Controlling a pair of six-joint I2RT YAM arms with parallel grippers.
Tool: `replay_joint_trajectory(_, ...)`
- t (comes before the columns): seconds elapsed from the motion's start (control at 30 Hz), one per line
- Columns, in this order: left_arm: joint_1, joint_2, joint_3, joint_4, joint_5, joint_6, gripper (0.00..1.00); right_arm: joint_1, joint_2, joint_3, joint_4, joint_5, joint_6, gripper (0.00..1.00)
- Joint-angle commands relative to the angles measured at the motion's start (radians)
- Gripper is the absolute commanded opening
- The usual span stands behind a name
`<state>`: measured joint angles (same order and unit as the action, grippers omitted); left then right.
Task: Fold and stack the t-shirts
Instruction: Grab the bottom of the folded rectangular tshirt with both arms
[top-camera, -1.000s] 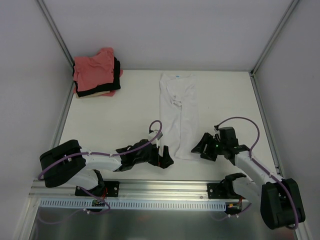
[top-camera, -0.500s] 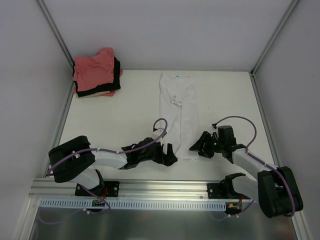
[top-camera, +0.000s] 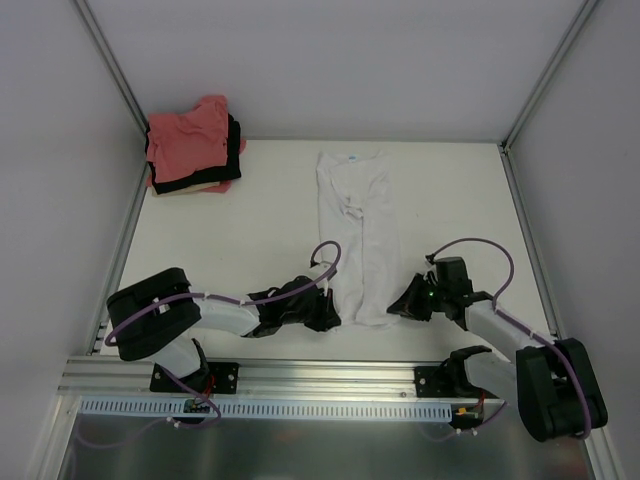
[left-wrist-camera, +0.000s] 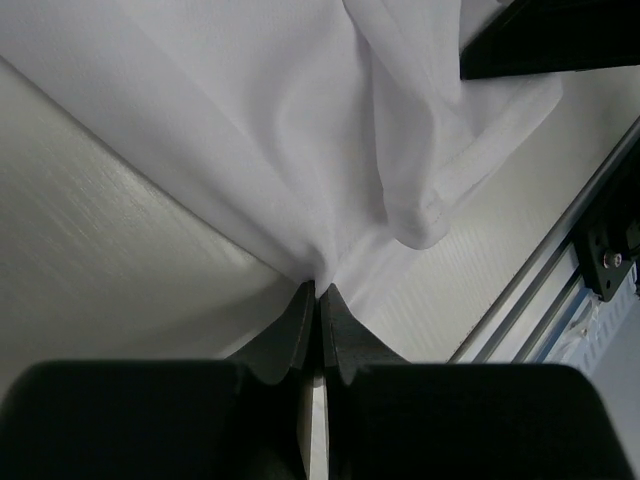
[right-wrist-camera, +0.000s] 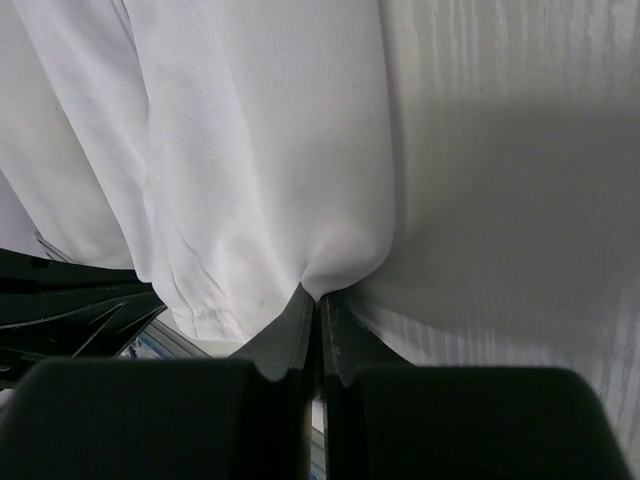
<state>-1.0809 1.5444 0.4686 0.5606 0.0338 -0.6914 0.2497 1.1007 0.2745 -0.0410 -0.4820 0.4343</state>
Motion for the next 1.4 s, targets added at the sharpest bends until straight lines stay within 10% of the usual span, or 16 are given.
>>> replay_joint_trajectory(0.0, -0.011, -0.052, 0.022, -0.051, 0.011, 0.018, 0.00, 0.006, -0.057, -0.024, -0.143, 0.053, -0.034, 0.00)
replay_joint_trajectory(0.77, -0.191, 0.003, 0.013, -0.010, -0.008, -0.143, 0.00, 0.028, -0.548, -0.101, -0.531, 0.025, 0.021, 0.01)
replay_joint_trajectory(1.37, -0.179, -0.287, 0.206, -0.498, -0.242, 0.013, 0.00, 0.028, -0.374, 0.256, -0.634, -0.021, -0.045, 0.01)
